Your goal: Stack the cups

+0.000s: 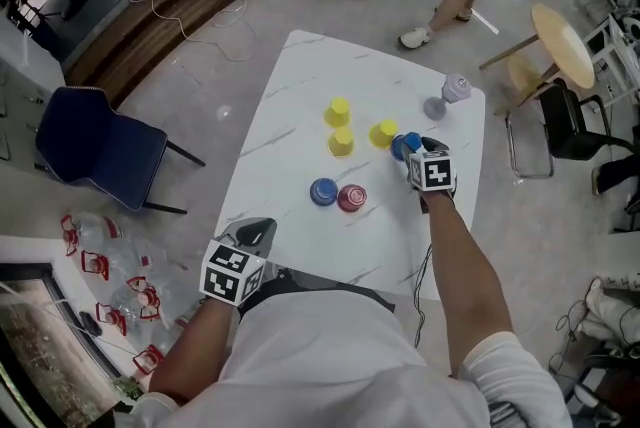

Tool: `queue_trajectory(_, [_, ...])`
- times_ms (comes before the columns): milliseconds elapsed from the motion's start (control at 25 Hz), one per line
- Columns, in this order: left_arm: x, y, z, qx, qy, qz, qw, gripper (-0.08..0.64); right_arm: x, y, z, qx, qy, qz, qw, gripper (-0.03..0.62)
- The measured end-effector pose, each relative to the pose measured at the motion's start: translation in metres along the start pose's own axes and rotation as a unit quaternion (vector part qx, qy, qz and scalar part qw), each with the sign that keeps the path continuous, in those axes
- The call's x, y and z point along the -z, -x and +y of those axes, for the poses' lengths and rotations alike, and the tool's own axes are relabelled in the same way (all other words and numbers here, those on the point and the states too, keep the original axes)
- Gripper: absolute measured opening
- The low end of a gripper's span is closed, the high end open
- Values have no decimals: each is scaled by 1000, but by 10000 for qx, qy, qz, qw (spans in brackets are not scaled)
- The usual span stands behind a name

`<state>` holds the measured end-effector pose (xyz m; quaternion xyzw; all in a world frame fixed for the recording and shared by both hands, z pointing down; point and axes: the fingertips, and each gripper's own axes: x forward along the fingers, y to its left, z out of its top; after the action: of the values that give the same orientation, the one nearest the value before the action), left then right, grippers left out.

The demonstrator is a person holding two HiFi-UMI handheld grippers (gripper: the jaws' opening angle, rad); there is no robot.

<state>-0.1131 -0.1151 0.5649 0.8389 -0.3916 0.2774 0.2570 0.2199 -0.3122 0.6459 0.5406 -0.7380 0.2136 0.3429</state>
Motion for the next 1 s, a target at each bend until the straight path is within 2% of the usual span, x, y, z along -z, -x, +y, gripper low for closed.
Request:
queue_trajectory(200, [-10,-10,-2,177,-131,-25,9998,8,-5,45,36,-299,93,-507,9982,218])
queue_trajectory(320, [-19,-17,-3,301,-255,-49,9992,8,6,71,62,-441,318,-612,9966,218])
queue_trajectory(480, [-28,-24,-9,480,-429,-55,9979,8,33,92,94,-541,753,-459,9946,218])
queue_trajectory(720, [-27,-25,-18,654,-606,17,9960,8,70,96,128,-626,1224,-137,9904,218])
queue_trajectory(1000, [-23,-23,-19,670,-618,61,9958,8,83,86,134,-680,1255,57,9897,221])
